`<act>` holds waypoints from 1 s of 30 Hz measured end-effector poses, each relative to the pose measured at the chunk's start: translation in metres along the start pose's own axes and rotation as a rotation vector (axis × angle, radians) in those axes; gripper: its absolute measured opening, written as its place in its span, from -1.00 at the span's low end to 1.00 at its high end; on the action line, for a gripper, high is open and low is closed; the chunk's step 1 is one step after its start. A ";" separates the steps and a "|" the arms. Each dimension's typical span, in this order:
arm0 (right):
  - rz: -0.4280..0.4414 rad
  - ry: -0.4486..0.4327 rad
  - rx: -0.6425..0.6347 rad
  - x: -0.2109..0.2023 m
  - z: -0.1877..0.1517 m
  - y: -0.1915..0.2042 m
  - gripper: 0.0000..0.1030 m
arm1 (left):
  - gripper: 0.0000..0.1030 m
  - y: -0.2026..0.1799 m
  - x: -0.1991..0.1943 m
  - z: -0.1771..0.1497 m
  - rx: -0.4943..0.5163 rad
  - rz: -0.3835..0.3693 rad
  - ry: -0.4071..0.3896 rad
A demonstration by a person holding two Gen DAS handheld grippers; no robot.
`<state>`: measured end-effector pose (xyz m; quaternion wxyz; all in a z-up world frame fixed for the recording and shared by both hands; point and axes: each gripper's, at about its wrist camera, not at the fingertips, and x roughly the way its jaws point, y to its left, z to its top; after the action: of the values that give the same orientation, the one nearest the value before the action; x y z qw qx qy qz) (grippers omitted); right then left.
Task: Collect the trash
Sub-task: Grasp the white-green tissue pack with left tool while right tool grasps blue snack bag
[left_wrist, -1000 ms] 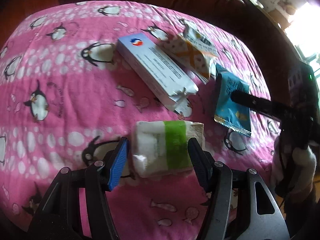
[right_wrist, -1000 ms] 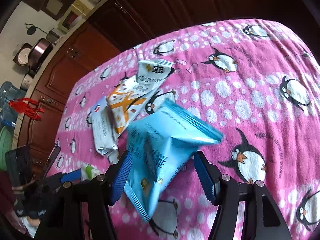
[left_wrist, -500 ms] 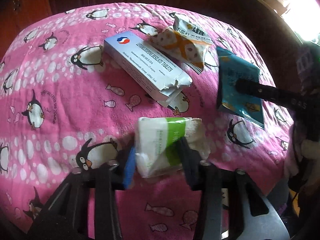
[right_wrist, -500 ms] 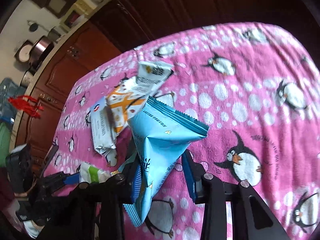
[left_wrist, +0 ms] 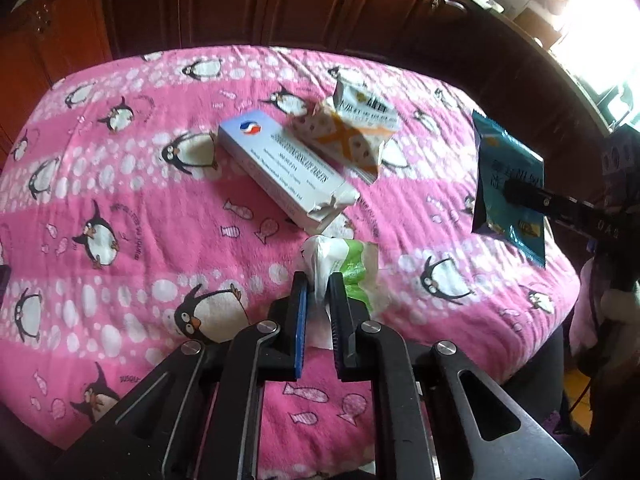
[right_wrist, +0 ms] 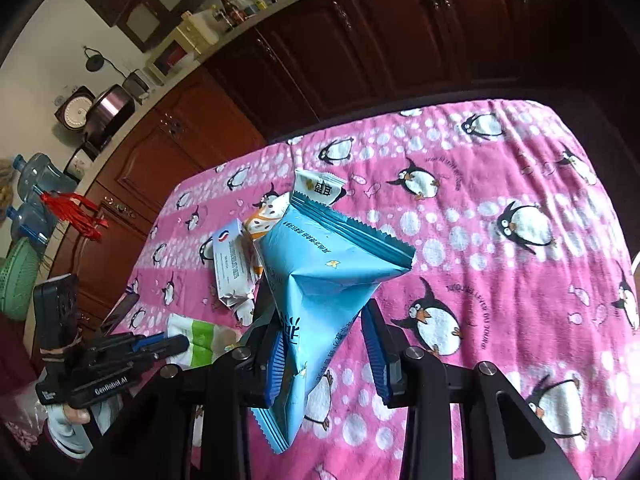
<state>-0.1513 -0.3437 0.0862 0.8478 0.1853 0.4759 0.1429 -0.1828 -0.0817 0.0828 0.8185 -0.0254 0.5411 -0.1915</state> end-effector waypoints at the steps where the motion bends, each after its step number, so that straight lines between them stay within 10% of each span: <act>1: 0.000 -0.002 -0.007 -0.002 0.000 0.001 -0.34 | -0.84 0.001 -0.004 0.001 -0.001 -0.003 -0.007; 30: -0.034 -0.081 -0.053 -0.055 0.002 -0.007 -0.34 | -0.85 -0.071 -0.023 0.038 0.113 -0.033 -0.116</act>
<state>-0.1771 -0.3735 0.1253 0.8732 0.1604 0.4405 0.1335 -0.1769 -0.1455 0.1357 0.8452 0.0009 0.4806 -0.2336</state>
